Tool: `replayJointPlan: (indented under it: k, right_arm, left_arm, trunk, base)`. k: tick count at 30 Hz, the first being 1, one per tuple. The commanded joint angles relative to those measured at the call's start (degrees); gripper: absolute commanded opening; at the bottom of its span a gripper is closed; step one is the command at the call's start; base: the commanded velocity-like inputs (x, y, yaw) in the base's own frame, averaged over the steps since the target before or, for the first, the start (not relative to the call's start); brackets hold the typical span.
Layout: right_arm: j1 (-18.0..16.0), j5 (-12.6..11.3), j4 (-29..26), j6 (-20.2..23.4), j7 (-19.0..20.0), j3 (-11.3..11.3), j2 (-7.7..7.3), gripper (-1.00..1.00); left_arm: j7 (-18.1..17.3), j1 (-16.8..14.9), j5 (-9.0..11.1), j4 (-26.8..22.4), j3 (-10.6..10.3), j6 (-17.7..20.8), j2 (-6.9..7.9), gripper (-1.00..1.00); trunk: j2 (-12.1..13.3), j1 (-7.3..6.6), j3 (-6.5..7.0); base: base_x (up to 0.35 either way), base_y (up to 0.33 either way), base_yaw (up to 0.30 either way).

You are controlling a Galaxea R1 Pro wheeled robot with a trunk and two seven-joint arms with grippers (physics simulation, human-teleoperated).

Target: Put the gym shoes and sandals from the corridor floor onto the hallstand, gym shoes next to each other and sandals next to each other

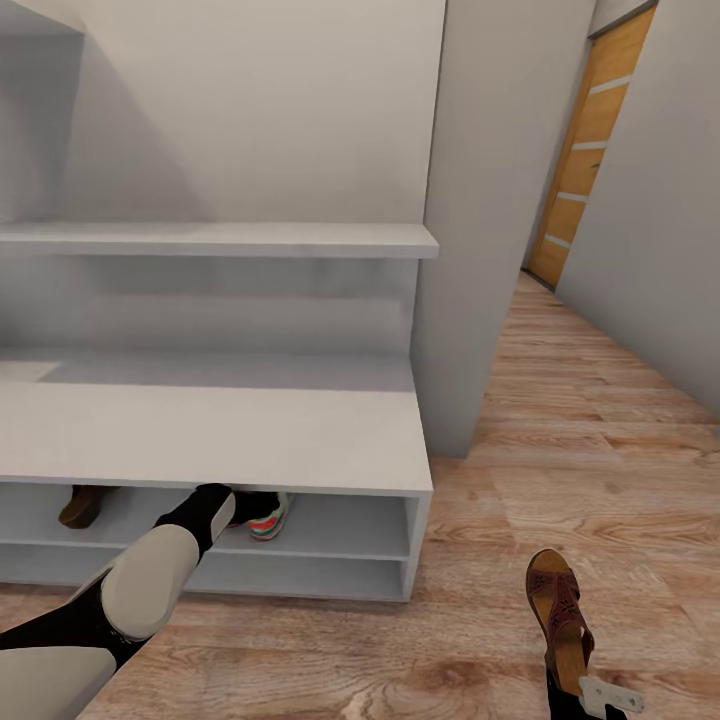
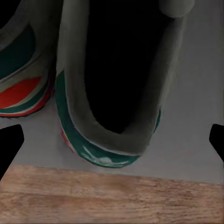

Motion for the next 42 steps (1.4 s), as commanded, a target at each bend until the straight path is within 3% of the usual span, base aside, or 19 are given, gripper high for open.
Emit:
replayJointPlan:
  k: [1, 11, 38, 42]
  right_arm:
    - [0.0, 0.6, 0.1, -0.2, -0.1, -0.3, 0.02, -1.00]
    - [0.0, 0.6, 0.1, -0.2, -0.1, -0.3, 0.02, -1.00]
    - [0.0, 0.6, 0.0, -0.2, -0.1, -0.3, 0.02, -1.00]
    - [0.0, 0.6, 0.0, -0.2, -0.1, -0.3, 0.02, -1.00]
  left_arm:
    - [-0.4, 0.0, -0.6, -0.2, 0.4, 0.3, -0.04, 1.00]
    - [-0.4, 0.0, -0.7, -0.4, 0.5, 0.3, 0.00, 1.00]
    - [-1.0, 0.1, -0.6, -0.7, 0.5, 0.3, 0.29, 1.00]
    - [-1.3, 2.9, -0.5, -1.0, 0.5, -0.8, 0.64, 1.00]
  trunk:
    - [0.0, -0.01, -0.05]
    - [0.0, -0.01, -0.05]
    - [0.0, -0.01, -0.05]
    - [0.0, -0.01, -0.05]
  base:
    - [0.000, 0.000, 0.000]
    - [-0.047, 0.009, 0.000]
    - [-0.293, 0.129, 0.000]
    - [-0.222, 0.245, 0.000]
